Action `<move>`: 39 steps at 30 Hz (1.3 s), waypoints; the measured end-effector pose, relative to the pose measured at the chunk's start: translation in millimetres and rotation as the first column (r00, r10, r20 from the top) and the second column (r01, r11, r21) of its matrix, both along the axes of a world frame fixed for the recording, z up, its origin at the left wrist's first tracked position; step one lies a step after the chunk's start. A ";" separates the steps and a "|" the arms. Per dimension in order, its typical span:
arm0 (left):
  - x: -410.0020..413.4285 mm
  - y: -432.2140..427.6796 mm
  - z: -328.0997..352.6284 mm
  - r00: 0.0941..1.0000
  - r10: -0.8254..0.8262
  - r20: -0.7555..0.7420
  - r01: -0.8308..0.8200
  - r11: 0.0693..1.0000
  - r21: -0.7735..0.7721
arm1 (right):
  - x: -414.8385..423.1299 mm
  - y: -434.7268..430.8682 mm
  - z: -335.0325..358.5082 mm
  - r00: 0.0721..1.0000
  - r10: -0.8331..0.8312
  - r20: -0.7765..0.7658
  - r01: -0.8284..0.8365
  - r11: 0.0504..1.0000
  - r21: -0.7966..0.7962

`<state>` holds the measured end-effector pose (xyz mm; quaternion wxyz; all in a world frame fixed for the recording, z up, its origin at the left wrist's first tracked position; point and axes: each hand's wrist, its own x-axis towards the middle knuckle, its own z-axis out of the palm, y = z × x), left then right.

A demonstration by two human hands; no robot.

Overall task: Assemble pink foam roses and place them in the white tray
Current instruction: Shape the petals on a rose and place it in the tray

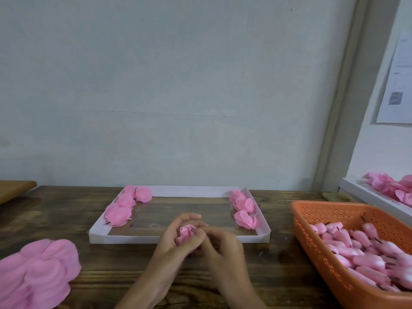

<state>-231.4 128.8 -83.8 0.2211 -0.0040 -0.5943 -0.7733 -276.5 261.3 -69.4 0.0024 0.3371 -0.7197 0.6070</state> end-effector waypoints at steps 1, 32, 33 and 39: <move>0.1 -1.6 -0.6 1.000 -0.007 0.002 0.007 1.000 -0.004 | 0.1 0.9 2.1 1.000 0.010 0.025 -0.010 1.000 -0.009; -8.6 -14.3 -6.8 0.983 0.161 0.085 -0.179 0.940 0.289 | -0.7 -4.2 -15.4 1.000 -0.012 0.006 0.012 0.998 0.060; -7.9 -12.6 -4.4 0.984 0.145 0.100 -0.170 0.929 0.330 | 3.0 -7.5 -18.5 0.999 0.040 0.025 -0.042 0.998 0.047; -5.2 4.7 2.1 0.987 0.116 0.107 -0.145 0.935 0.323 | 10.2 -17.7 -30.5 0.993 0.044 0.111 -0.032 0.994 -0.108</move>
